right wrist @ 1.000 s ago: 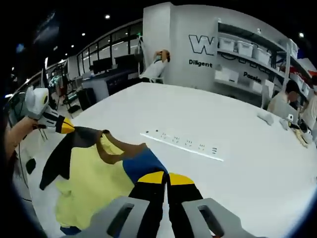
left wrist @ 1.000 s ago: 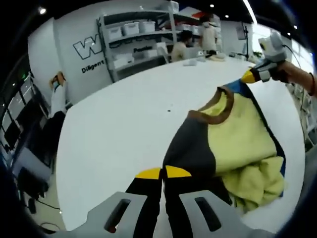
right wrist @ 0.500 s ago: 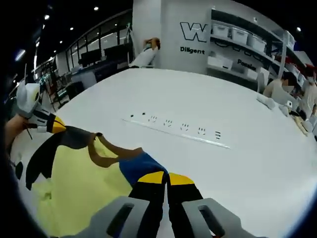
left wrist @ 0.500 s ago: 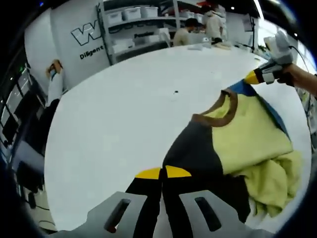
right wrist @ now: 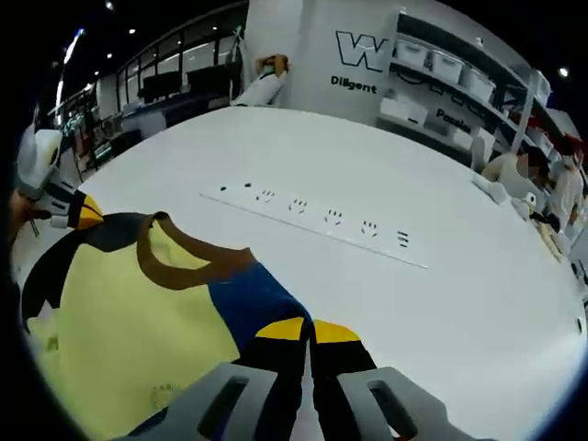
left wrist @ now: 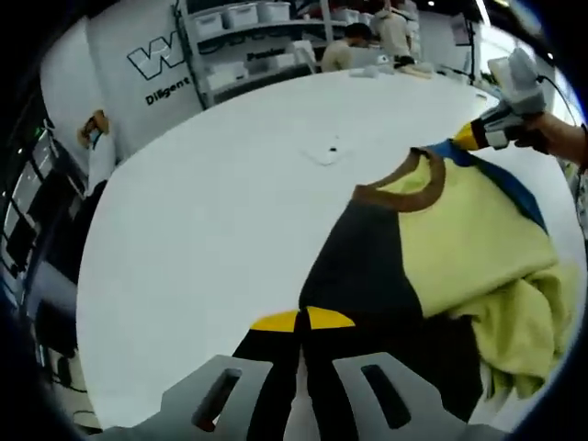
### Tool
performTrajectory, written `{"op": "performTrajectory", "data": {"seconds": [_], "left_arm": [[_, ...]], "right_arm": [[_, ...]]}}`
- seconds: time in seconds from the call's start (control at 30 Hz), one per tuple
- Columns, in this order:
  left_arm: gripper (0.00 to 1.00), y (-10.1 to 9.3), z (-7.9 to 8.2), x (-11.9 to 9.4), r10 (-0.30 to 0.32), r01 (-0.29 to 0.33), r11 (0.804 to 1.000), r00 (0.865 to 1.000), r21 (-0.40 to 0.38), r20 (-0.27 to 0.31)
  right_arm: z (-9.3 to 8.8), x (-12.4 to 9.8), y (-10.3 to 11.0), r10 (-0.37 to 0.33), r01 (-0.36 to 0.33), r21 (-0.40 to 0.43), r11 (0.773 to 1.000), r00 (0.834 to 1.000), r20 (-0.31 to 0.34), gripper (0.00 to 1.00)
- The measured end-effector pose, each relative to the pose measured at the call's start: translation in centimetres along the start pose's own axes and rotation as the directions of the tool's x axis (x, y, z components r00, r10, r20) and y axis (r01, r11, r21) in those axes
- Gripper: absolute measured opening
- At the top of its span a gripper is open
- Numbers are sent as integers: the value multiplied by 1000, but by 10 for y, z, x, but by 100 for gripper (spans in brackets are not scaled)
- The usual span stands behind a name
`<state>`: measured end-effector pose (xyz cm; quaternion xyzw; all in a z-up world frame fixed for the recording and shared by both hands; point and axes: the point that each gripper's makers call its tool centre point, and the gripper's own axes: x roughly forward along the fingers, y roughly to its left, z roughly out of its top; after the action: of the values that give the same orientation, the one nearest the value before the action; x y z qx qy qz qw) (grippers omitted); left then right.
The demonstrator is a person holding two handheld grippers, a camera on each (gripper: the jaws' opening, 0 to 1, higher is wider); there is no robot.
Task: Fold the garment on the visible template until the final outline fits inside the template.
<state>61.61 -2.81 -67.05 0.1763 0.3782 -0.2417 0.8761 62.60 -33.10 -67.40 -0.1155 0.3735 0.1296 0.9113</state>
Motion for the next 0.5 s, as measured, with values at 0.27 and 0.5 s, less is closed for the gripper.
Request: {"op": "performTrajectory", "data": {"seconds": [0.27, 0.5], "left_arm": [[12, 2, 2, -17, 26, -27, 999, 999, 47, 29], [27, -13, 9, -42, -19, 15, 999, 997, 52, 81]], "right_arm": [[9, -13, 3, -7, 0, 107, 994, 998, 69, 7], [26, -41, 21, 37, -57, 176, 983, 992, 119, 22]]}}
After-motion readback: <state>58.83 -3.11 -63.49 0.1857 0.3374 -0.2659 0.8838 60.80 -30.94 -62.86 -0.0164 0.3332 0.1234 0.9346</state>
